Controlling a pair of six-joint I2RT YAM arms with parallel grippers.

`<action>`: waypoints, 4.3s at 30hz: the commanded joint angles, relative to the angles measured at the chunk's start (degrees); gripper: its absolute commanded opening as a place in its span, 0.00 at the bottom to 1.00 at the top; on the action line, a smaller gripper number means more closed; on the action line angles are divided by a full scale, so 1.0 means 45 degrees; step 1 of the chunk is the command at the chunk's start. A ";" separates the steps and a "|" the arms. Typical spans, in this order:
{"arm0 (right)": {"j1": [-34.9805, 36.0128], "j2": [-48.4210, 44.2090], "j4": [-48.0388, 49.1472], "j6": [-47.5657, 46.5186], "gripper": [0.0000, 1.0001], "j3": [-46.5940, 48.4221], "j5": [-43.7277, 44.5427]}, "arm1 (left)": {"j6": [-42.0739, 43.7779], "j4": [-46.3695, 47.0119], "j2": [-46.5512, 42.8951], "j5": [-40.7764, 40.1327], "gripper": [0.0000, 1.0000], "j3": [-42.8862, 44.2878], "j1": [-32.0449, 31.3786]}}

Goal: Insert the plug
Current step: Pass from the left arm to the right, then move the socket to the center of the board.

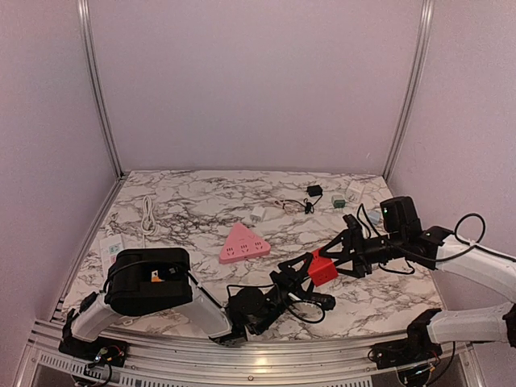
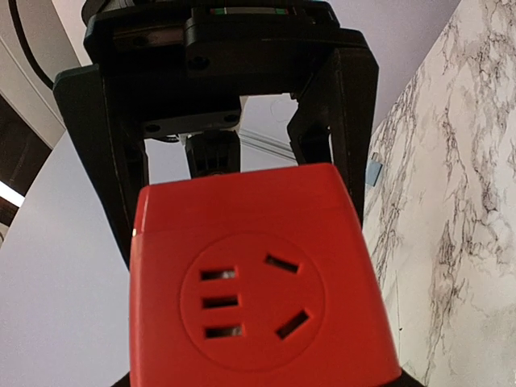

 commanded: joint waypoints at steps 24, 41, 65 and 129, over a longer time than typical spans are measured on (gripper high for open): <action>0.0019 0.0022 -0.0043 -0.0132 0.15 0.0700 0.0374 | -0.2178 0.1902 -0.0194 -0.0732 0.90 0.0098 0.0102; -0.1339 0.0614 -0.1632 -0.3245 0.14 0.2898 0.3541 | -1.2193 -0.4767 -0.4365 0.0886 0.99 -0.2124 0.1558; -0.1405 0.0116 -0.0893 -0.3803 0.11 0.2779 0.5899 | -2.3389 -1.4525 -0.5937 0.6947 0.99 0.0098 0.8440; 0.2338 0.4456 0.2618 -0.6730 0.11 0.4123 0.5628 | -2.7642 -1.7680 -0.7198 0.4743 0.48 -0.1811 0.6396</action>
